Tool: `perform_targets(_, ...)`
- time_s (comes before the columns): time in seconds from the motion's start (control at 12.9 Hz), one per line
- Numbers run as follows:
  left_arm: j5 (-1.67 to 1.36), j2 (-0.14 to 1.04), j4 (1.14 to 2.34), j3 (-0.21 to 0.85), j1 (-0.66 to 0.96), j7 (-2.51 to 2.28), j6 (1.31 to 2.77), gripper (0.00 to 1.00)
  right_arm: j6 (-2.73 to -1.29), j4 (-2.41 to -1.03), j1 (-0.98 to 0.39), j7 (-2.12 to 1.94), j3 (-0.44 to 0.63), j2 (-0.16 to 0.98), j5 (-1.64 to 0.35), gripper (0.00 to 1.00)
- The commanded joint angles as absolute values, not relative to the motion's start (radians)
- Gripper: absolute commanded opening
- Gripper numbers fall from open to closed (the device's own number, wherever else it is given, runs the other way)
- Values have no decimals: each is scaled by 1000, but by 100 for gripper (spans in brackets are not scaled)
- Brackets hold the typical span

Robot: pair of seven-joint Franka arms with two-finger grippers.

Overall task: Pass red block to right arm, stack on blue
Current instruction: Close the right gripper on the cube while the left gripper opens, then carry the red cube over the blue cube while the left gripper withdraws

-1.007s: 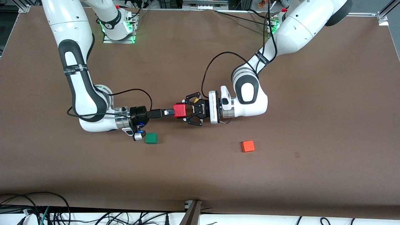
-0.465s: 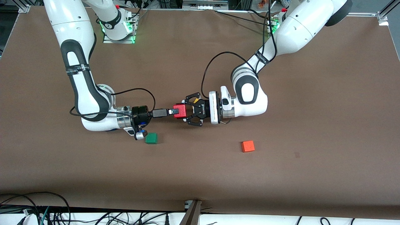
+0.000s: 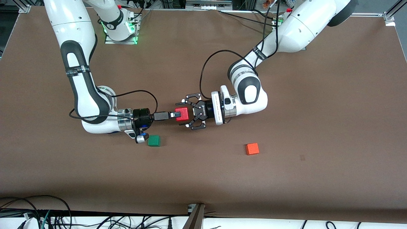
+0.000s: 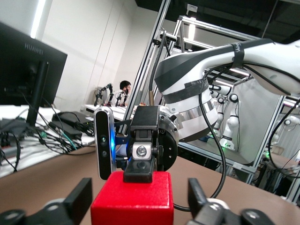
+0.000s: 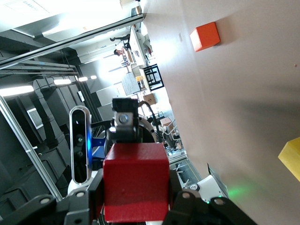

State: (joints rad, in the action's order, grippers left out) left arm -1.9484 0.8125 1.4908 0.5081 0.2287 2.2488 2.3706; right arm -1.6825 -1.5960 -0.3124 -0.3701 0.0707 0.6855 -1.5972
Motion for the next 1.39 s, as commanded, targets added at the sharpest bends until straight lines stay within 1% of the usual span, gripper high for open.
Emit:
perform_targets(0.0,-1970,813,1497,505,221,2316,2358,100,-1687,-1615,-313,-387,71,666,-1611,9)
perform_targets(0.23,-1968,801,1499,503,203,2313,2362,100,-1687,-1614,-311,-387,81,663,-1600,9)
perform_targets(0.39,-1961,790,1503,500,193,2293,2364,100,-1687,-1609,-311,-387,106,658,-1550,8)
perform_targets(0.54,-1854,775,1514,502,167,2190,2362,100,-1687,-1577,-311,-384,145,654,-1461,7)
perform_targets(0.7,-1676,765,1508,502,147,2030,2362,100,-1690,-1565,-311,-383,185,638,-1360,5)
perform_targets(0.77,-1614,755,1509,502,134,1984,2362,100,-1692,-1554,-314,-383,207,628,-1298,5)
perform_targets(1.01,-1445,744,1509,502,106,1832,2358,100,-1703,-1523,-319,-383,253,597,-1027,5)
perform_targets(1.32,-1246,733,1511,500,78,1656,2329,100,-1744,-1523,-318,-379,267,551,-660,5)
